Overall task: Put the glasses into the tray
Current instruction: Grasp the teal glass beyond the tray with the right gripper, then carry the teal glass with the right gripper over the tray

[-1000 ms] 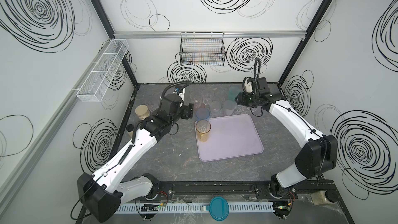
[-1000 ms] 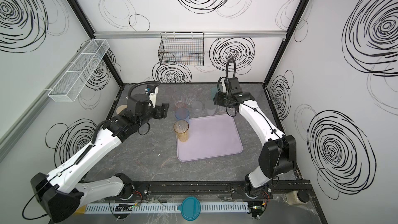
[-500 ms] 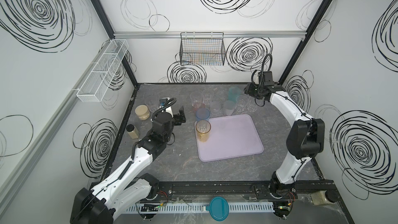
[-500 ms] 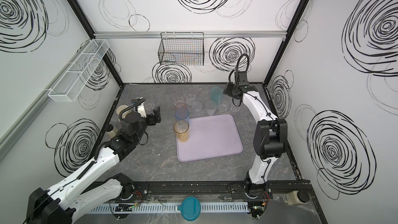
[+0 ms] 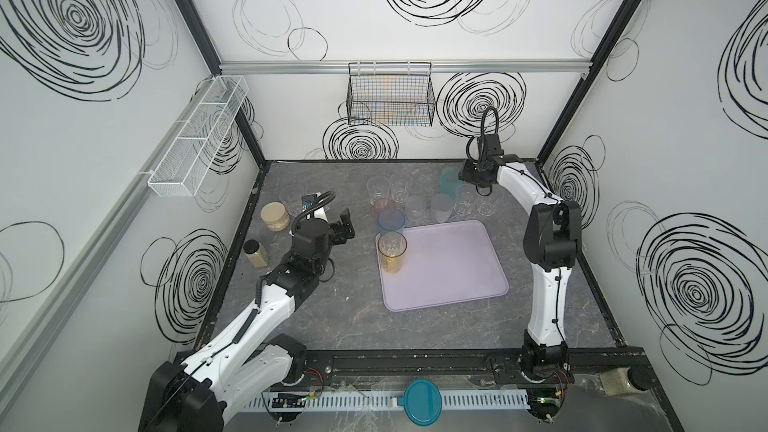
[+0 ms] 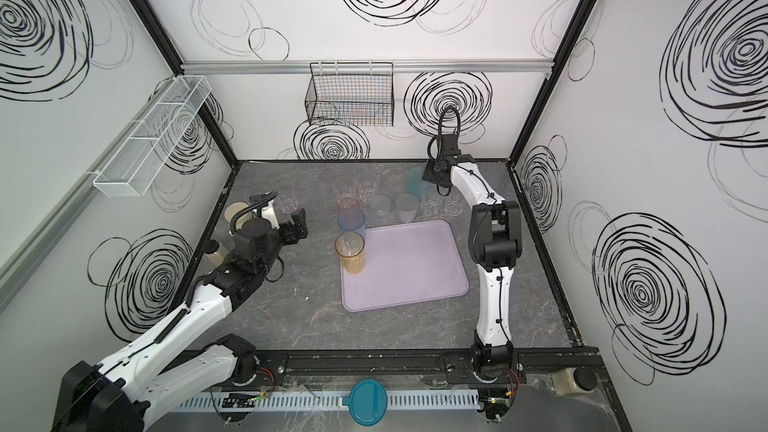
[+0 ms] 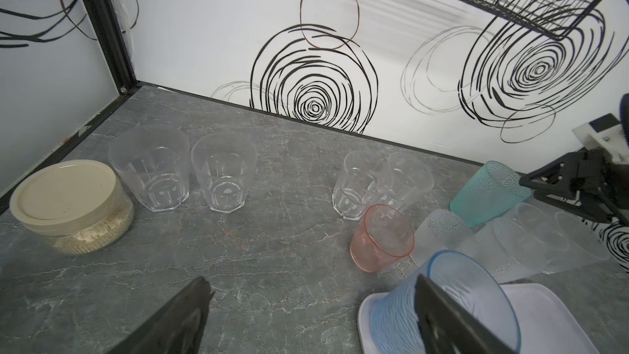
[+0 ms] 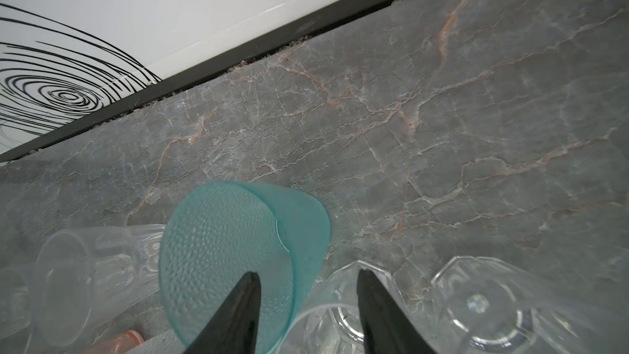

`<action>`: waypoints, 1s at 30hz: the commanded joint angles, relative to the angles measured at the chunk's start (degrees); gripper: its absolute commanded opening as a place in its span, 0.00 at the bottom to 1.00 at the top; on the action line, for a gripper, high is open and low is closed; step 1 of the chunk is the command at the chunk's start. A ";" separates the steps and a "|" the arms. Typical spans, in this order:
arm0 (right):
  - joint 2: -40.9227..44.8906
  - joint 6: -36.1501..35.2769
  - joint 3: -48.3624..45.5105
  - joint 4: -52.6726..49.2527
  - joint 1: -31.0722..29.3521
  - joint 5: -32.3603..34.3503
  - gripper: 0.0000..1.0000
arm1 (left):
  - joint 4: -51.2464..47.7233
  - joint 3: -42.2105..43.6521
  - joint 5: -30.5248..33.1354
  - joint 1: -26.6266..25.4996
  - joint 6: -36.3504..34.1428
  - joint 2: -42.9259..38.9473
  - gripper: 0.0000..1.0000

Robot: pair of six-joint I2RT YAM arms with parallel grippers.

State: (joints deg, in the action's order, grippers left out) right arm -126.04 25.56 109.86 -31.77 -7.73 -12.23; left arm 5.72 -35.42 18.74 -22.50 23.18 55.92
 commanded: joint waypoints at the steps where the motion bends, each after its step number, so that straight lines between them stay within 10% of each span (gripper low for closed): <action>1: -2.26 -0.51 3.35 -2.32 -1.06 0.89 0.45 | 1.91 -1.00 -2.96 -0.48 -0.71 1.72 0.99; 15: -1.68 -0.78 9.31 -5.90 -1.68 6.29 0.08 | -0.20 -1.99 -3.50 -0.76 -2.04 2.97 0.99; 30: 19.55 -1.10 1.13 -10.15 -6.11 6.71 0.06 | -10.87 -10.52 2.11 0.43 -5.42 -0.79 0.96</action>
State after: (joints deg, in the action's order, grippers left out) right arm -111.81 25.04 114.89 -39.07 -11.51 -6.81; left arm -3.07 -42.50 20.23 -22.81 19.29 56.86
